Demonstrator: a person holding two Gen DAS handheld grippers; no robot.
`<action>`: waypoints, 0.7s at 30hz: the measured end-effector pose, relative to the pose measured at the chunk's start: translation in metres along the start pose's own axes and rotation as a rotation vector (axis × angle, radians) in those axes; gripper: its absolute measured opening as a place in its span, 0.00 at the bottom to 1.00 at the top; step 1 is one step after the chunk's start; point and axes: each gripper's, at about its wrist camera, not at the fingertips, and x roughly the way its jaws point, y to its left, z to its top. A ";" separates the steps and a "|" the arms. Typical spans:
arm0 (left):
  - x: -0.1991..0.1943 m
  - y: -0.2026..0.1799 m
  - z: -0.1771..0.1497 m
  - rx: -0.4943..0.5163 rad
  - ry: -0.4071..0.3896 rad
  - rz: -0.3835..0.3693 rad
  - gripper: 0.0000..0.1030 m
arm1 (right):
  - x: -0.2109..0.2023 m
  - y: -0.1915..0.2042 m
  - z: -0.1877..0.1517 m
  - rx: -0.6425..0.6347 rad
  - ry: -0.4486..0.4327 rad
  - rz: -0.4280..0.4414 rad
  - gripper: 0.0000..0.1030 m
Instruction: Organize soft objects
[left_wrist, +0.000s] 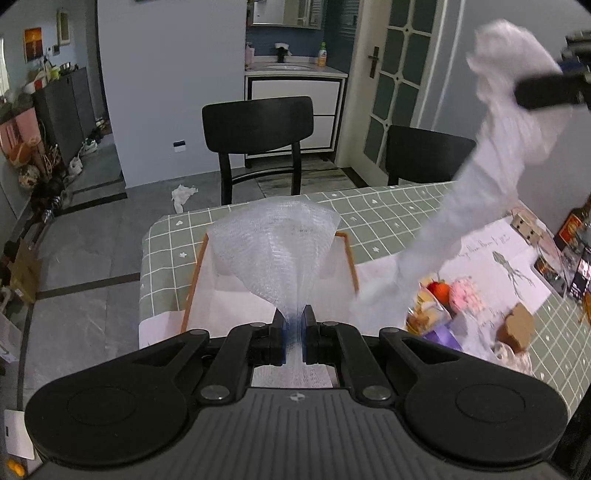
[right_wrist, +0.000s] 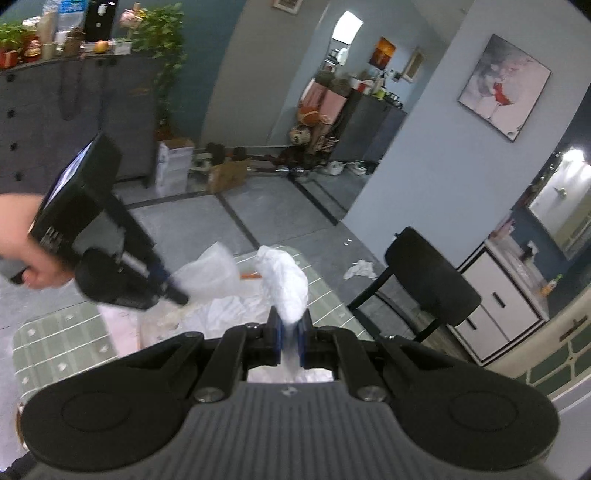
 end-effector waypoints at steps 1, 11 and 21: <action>0.005 0.004 0.001 -0.006 0.003 -0.005 0.07 | 0.008 -0.002 0.008 -0.001 0.002 -0.008 0.05; 0.065 0.031 0.003 -0.018 0.058 -0.026 0.07 | 0.098 0.015 0.036 -0.041 0.068 0.017 0.06; 0.125 0.045 0.001 -0.066 0.095 -0.069 0.07 | 0.204 0.023 -0.005 -0.016 0.211 0.084 0.05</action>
